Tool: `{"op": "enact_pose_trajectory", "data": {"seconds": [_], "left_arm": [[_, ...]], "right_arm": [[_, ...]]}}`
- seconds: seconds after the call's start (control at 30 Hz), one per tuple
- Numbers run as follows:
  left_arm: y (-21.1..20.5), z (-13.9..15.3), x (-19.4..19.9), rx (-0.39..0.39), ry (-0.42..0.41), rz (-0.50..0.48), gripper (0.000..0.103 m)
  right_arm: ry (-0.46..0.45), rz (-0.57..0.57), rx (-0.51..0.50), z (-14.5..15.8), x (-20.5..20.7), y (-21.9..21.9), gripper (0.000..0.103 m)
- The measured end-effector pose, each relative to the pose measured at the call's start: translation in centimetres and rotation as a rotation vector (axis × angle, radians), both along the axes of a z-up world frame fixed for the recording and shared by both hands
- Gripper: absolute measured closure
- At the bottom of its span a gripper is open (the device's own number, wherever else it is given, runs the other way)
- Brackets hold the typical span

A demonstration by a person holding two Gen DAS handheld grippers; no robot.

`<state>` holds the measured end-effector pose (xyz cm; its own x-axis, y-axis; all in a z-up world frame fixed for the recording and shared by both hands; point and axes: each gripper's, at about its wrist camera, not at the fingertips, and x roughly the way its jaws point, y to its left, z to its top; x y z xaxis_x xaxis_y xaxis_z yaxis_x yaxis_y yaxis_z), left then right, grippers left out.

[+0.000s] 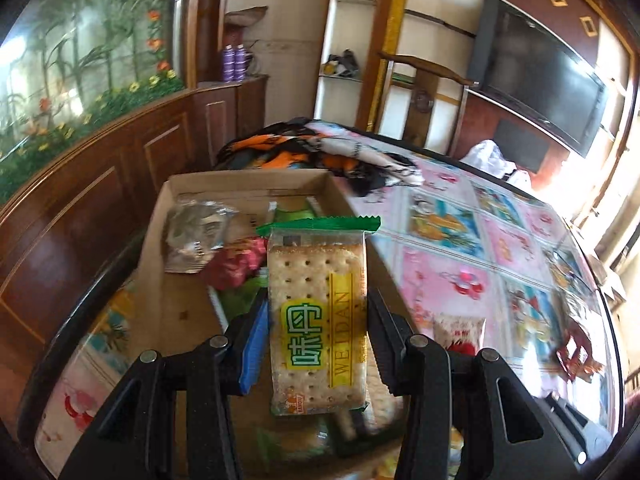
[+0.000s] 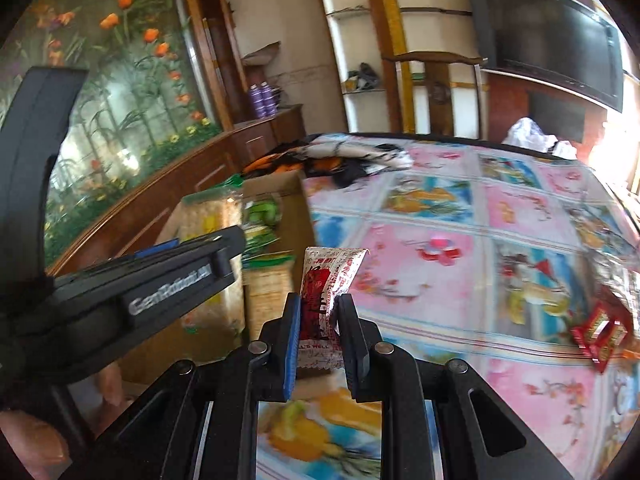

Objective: Organize snacks
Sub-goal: 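Lower both packets into the box and open both grippers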

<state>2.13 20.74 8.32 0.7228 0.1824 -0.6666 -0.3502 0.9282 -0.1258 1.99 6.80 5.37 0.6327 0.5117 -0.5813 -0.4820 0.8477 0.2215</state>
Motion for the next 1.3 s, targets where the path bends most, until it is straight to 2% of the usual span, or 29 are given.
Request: {"op": "enact_pose_trajectory", "data": {"seconds": [0.2, 0.43, 1.07, 1.3], "left_arm": [[2.2, -1.0, 0.5, -0.033, 0.05, 0.053, 0.058], [2.3, -1.9, 1.0, -0.031, 0.085, 0.061, 0.058], [1.8, -2.1, 1.2, -0.014, 0.09, 0.062, 0.058], [1.7, -1.8, 1.1, 0.002, 0.073, 0.076, 0.05]], "right_arm": [[0.022, 0.071, -0.02, -1.0, 0.1, 3.0, 0.082], [0.056, 0.121, -0.024, -2.3, 0.1, 4.6, 0.082], [0.062, 0.148, -0.018, -3.3, -0.1, 4.0, 0.079], [0.053, 0.161, -0.016, -3.1, -0.5, 3.8, 0.074]]}}
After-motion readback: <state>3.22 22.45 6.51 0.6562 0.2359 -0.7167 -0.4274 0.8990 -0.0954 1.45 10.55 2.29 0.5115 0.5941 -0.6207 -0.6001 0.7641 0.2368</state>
